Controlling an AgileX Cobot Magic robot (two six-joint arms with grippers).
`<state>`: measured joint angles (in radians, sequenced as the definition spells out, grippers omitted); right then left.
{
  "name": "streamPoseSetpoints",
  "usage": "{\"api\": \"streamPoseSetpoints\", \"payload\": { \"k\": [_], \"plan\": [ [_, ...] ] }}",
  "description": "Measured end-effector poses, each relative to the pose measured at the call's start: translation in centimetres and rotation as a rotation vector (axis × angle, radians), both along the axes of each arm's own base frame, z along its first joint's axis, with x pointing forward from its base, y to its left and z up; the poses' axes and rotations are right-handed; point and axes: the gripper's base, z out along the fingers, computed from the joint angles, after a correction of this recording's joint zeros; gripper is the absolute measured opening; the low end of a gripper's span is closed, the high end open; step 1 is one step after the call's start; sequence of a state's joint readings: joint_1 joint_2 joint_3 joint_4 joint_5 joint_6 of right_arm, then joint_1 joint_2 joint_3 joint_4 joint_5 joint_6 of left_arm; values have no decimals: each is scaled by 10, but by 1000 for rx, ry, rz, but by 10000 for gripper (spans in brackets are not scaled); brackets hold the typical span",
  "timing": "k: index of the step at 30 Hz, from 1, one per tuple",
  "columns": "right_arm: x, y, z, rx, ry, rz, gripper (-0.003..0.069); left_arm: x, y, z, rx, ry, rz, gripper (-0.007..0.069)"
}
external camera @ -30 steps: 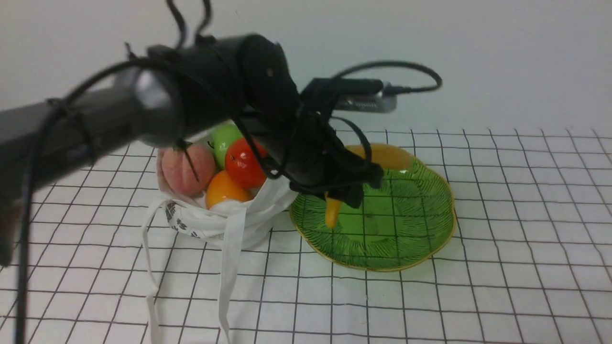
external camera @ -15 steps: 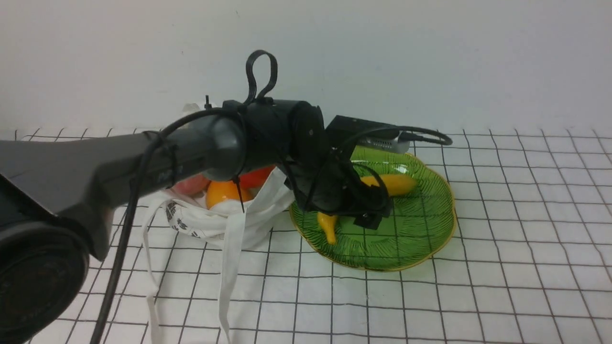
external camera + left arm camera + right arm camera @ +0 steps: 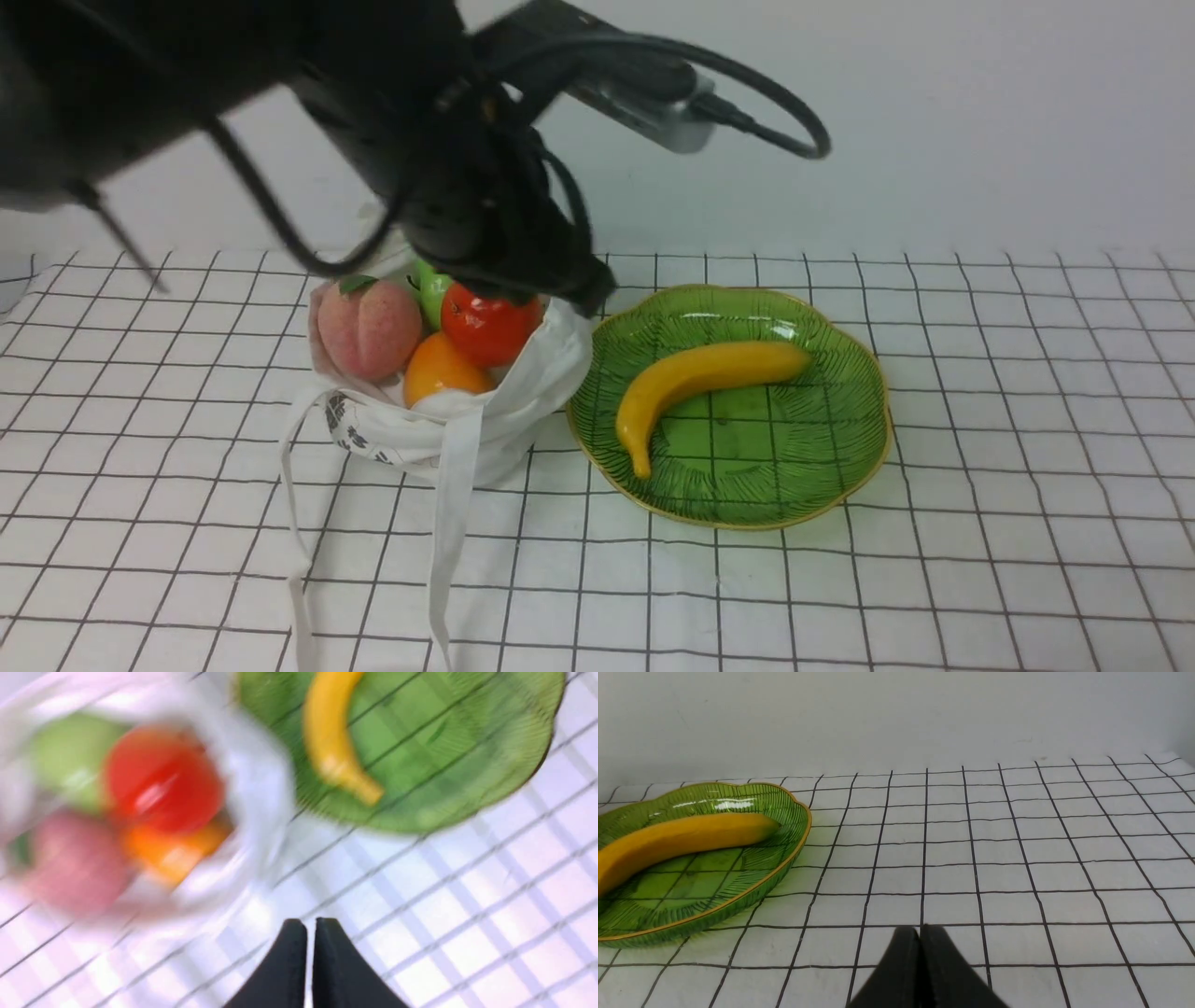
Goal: Take the fruit out of the bag on the white checkered tablecloth and place them on the plate.
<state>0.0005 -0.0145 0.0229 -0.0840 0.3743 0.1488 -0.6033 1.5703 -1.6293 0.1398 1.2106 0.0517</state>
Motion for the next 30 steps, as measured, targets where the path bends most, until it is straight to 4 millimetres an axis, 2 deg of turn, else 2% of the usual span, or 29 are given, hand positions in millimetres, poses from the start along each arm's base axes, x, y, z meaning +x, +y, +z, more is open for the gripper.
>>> {"api": "streamPoseSetpoints", "payload": {
  "k": [4, 6, 9, 11, 14, 15, 16, 18, 19, 21, 22, 23, 26, 30],
  "plan": [
    [0, 0, 0, 0, 0, 0, -14, -33, 31, 43, -26, -128, 66, -8],
    [0, 0, 0, 0, 0, 0, -14, -50, 45, 55, -53, -168, 91, -8],
    [0, 0, 0, 0, 0, 0, -14, -85, 70, 62, -104, -198, 140, -8],
    [0, 0, 0, 0, 0, 0, -14, -107, 85, 53, -127, -188, 174, -8],
    [0, 0, 0, 0, 0, 0, -14, -144, 109, 30, -202, -228, 207, -8],
    [0, 0, 0, 0, 0, 0, -14, -150, 113, 23, -221, -240, 210, -8],
    [0, 0, 0, 0, 0, 0, -14, -162, 120, -1, -267, -267, 213, -8],
    [0, 0, 0, 0, 0, 0, -14, -176, 128, -25, -341, -307, 216, -8],
    [0, 0, 0, 0, 0, 0, -14, -183, 130, -49, -399, -325, 221, -8],
    [0, 0, 0, 0, 0, 0, -14, -190, 133, -73, -472, -362, 217, -8],
    [0, 0, 0, 0, 0, 0, -14, -192, 134, -78, -490, -374, 213, -8],
    [0, 0, 0, 0, 0, 0, -14, -198, 136, -98, -557, -438, 187, -8],
    [0, 0, 0, 0, 0, 0, -14, -202, 135, -120, -624, -528, 129, -8],
    [0, 0, 0, 0, 0, 0, -14, -206, 135, -139, -661, -593, 74, -8]
  ]
}}
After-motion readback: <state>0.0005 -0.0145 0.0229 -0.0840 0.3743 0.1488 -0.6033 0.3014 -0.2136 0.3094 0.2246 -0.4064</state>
